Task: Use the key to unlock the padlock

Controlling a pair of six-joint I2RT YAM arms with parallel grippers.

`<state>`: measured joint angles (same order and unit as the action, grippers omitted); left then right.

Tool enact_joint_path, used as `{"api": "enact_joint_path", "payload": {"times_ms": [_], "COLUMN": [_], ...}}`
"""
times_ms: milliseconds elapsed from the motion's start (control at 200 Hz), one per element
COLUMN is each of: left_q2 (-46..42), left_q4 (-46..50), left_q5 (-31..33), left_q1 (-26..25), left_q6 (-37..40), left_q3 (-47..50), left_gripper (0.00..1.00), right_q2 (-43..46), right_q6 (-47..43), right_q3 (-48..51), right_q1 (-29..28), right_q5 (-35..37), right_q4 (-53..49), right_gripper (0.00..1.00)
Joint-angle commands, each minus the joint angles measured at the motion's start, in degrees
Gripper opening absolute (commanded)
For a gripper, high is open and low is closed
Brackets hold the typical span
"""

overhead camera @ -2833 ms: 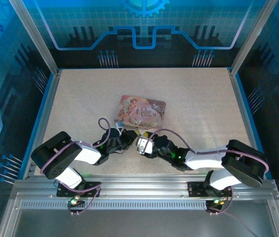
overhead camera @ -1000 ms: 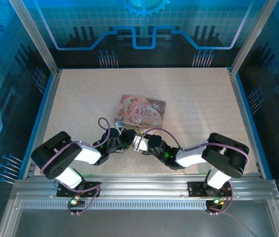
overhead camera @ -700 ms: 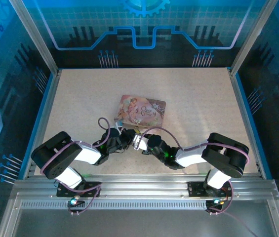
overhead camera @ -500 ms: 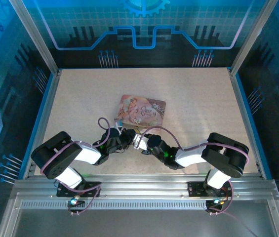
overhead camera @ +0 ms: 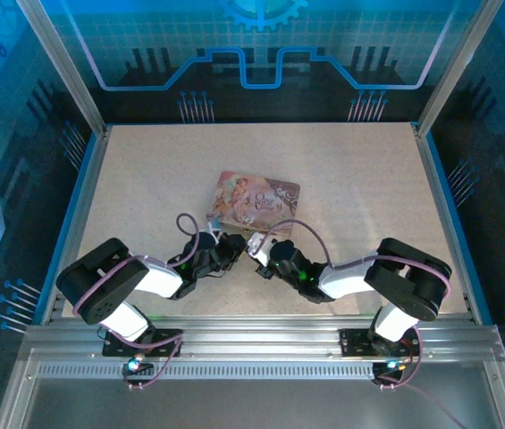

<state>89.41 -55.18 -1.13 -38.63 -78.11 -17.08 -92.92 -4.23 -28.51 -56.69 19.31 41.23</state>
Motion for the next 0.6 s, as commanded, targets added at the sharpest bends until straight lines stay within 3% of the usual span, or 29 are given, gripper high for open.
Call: {"api": "enact_joint_path", "payload": {"times_ms": [0, 265, 450, 595], "left_q2": [0.0, 0.6, 1.1, 0.8], "left_q4": [-4.2, -3.7, -3.5, -2.7], "left_q5": [-0.7, -0.5, -0.4, -0.2], "left_q1": [-1.1, -1.5, -1.6, -1.6], "left_q6": [0.0, 0.0, 0.1, 0.5], "left_q3": [-0.1, -0.9, -1.3, -1.5], "left_gripper": [0.05, 0.05, 0.06, 0.13], "right_q2": [0.7, -0.1, -0.3, -0.5], "right_q6": [8.0, 16.7, 16.4, 16.4], "right_q3": [0.2, 0.7, 0.7, 0.8], "right_q1": [1.6, 5.5, 5.9, 6.2], "right_q5": [-4.0, -10.0, -10.1, -11.0], "right_q4": [2.3, 2.8, 2.1, 1.7], "right_gripper": [0.0, 0.0, 0.0, 0.0]}}
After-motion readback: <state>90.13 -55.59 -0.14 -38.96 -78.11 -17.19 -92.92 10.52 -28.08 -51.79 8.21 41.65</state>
